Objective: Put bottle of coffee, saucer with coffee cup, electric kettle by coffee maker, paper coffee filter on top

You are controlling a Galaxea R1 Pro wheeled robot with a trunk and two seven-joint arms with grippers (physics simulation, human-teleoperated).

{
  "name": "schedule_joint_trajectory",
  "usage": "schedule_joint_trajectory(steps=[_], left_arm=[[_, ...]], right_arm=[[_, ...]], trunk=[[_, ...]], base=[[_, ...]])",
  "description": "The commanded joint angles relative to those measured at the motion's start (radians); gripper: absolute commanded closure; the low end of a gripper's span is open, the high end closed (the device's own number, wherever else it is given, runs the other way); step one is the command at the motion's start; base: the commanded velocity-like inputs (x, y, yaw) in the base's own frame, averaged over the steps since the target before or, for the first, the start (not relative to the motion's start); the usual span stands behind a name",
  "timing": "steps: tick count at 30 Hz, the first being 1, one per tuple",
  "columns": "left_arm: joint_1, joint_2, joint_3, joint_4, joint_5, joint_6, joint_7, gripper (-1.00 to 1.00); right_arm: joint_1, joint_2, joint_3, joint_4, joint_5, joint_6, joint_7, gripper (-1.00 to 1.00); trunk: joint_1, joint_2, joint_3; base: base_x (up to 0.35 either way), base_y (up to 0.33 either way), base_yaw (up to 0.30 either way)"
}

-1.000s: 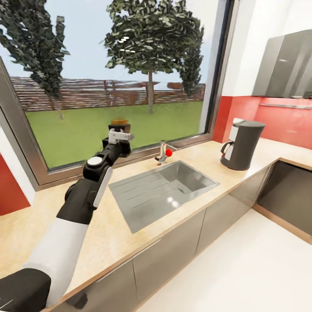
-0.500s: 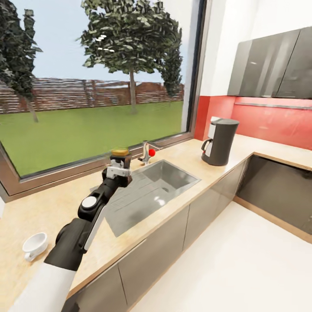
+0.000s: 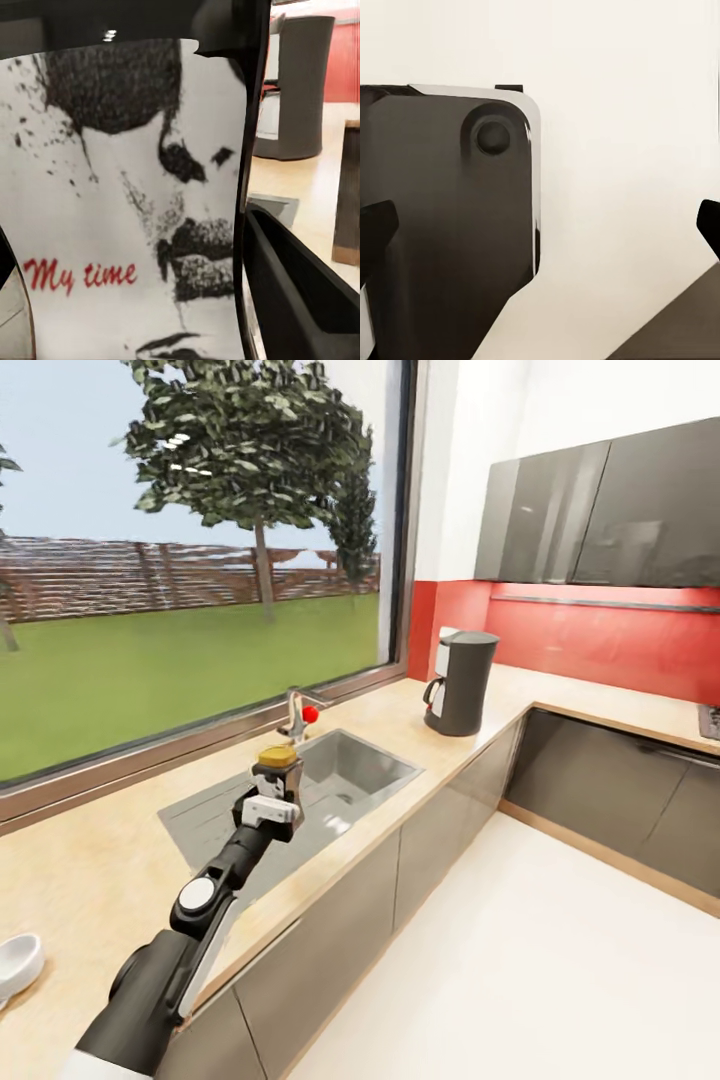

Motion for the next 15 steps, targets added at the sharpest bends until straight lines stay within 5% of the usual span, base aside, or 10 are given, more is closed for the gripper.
schedule_joint_trajectory(steps=[1,6,15], left_arm=[[0.008,0.0,-0.001,-0.002,0.001,0.006,-0.002,1.0],[0.021,-0.002,-0.003,0.0,0.0,0.007,0.0,1.0],[0.023,-0.01,-0.008,0.004,0.0,0.007,0.002,1.0]], right_arm=[[0.0,0.0,-0.008,0.0,0.008,-0.003,0.0,-1.0],[0.0,0.0,-0.009,-0.001,0.008,-0.003,0.0,-1.0],[0.0,0.0,-0.009,-0.045,0.008,-0.001,-0.002,-1.0]], trunk=[[0.001,-0.002,-0.002],[0.001,-0.002,-0.002],[0.001,-0.002,-0.002]], base=[[0.142,-0.137,-0.242],[0.204,-0.171,-0.174],[0.251,-0.174,-0.022]])
